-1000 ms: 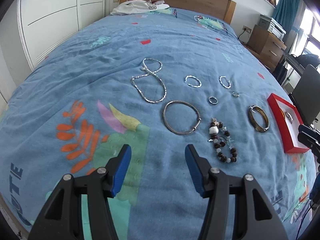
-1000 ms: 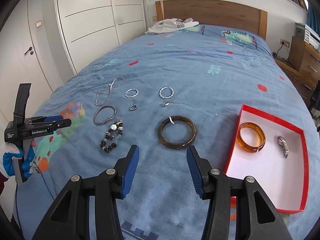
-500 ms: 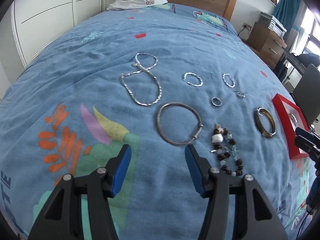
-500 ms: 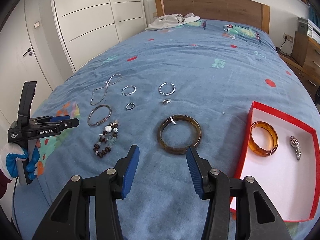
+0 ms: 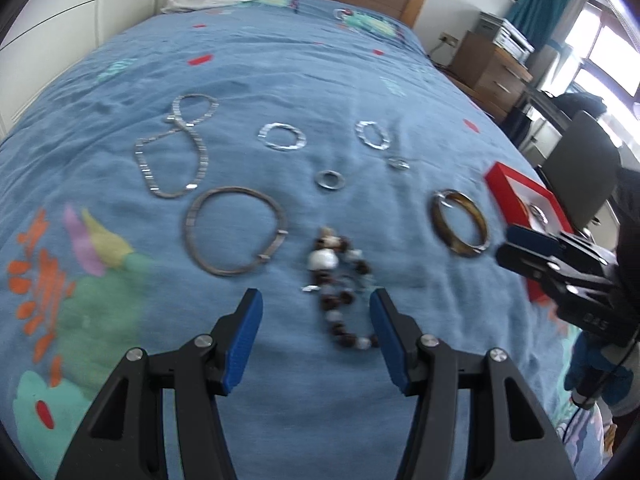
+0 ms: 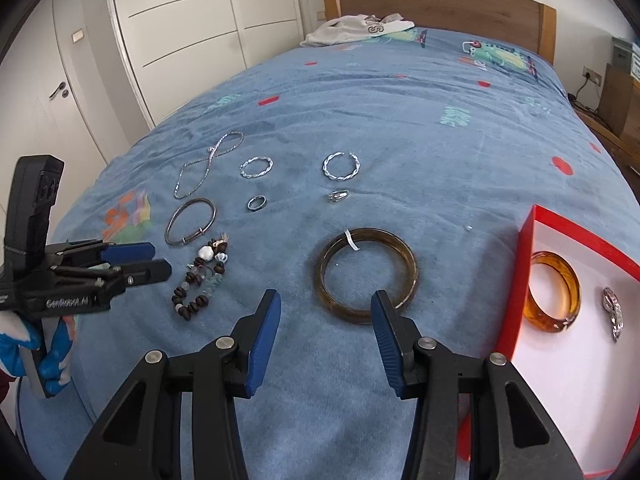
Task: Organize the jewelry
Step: 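Grasp the dark brown bangle with the right tool while the left tool grasps the beaded bracelet, then carry the bangle and beaded bracelet into the red box and open both tools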
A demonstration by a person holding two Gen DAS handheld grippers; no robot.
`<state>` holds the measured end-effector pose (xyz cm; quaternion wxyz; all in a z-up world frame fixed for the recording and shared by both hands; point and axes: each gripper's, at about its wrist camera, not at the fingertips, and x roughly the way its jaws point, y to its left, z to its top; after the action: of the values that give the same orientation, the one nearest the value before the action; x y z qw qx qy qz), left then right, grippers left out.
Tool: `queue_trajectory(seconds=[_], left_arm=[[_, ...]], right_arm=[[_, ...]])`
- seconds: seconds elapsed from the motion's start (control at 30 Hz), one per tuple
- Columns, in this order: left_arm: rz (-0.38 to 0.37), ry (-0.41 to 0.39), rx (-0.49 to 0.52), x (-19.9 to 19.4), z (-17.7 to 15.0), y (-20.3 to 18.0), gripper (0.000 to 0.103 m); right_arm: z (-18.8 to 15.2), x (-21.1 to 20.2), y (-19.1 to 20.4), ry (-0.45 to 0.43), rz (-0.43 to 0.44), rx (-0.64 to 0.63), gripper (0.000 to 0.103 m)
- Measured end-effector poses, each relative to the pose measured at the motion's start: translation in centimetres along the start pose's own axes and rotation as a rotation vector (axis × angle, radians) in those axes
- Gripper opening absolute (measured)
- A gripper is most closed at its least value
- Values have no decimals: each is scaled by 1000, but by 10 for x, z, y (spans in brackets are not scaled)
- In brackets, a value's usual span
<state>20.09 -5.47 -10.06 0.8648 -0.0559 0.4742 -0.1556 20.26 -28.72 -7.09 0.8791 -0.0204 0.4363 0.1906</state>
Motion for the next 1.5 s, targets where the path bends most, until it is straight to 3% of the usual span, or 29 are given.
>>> queue_trajectory(seconds=[0.23, 0.43, 0.63, 0.87, 0.93, 1.0, 1.03, 1.23, 1.5], left_arm=[[-64, 56, 14, 19, -3, -17, 53], [-72, 92, 10, 34, -9, -20, 53], [-34, 100, 22, 41, -9, -18, 37], [-33, 108, -7, 45, -6, -6, 18], [-34, 108, -17, 45, -5, -2, 10], [-44, 105, -21, 42, -4, -1, 10], [-48, 101, -18, 40, -4, -2, 10], [-40, 62, -7, 20, -3, -8, 10], [-31, -22, 16, -25, 13, -17, 9]], right_arm=[[5, 17, 5, 40, 22, -43, 45], [7, 34, 6, 80, 19, -80, 41], [5, 49, 1, 120, 15, -94, 31], [9, 65, -1, 151, 12, -87, 28], [10, 68, -2, 155, 13, -79, 19], [13, 67, -6, 158, 36, -52, 9], [14, 67, -6, 159, 40, -43, 9], [12, 50, -6, 125, 107, 9, 8], [16, -12, 2, -10, 163, 64, 8]])
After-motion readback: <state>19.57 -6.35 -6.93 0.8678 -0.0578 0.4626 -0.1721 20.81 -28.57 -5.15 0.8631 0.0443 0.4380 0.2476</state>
